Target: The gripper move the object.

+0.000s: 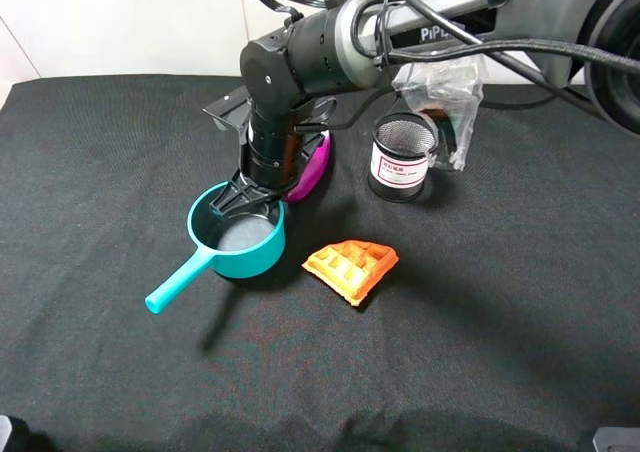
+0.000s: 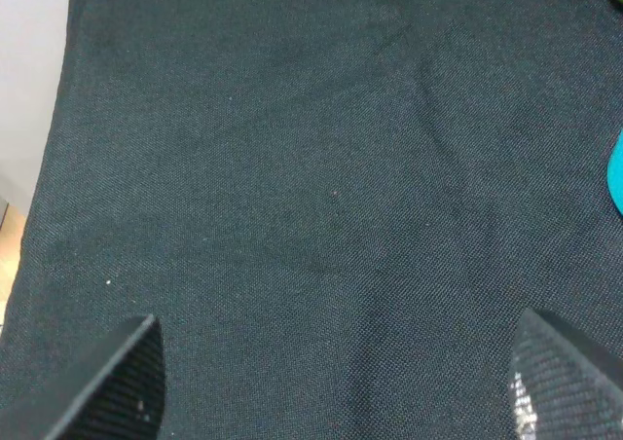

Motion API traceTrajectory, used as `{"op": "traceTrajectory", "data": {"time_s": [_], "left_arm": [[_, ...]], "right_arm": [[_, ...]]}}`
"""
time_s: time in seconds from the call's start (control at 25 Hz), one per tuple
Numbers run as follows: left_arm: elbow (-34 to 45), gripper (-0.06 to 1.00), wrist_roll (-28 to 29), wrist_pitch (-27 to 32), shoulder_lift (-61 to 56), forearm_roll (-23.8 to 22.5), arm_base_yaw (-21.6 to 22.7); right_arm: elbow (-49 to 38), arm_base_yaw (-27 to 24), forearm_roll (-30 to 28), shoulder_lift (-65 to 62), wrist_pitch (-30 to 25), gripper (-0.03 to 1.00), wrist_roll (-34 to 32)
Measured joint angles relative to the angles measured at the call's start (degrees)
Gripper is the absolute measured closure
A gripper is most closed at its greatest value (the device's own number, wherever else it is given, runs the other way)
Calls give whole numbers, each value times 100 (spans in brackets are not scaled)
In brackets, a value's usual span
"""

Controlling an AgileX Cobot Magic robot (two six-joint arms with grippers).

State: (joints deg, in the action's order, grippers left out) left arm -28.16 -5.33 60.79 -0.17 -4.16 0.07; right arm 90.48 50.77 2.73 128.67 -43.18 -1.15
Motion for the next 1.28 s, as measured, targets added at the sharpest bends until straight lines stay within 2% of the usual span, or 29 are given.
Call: {"op": "traceTrajectory", "data": {"time_s": [0.12, 0.2, 0.56, 0.72, 0.88, 1.28], "left_arm": [[0, 18, 0, 0, 0, 0, 0], [0, 18, 0, 0, 0, 0, 0], [0, 18, 0, 0, 0, 0, 0], [0, 18, 0, 0, 0, 0, 0], [0, 18, 0, 0, 0, -1, 0], [0, 18, 0, 0, 0, -1, 0]], "right_arm": [[0, 0, -2, 0, -7, 95, 0], [0, 0, -2, 0, -7, 91, 0], [0, 0, -2, 0, 36, 51, 0], [0, 0, -2, 0, 139, 37, 0], [0, 0, -2, 0, 139, 34, 0], [0, 24, 12, -21, 139, 34, 0]]}}
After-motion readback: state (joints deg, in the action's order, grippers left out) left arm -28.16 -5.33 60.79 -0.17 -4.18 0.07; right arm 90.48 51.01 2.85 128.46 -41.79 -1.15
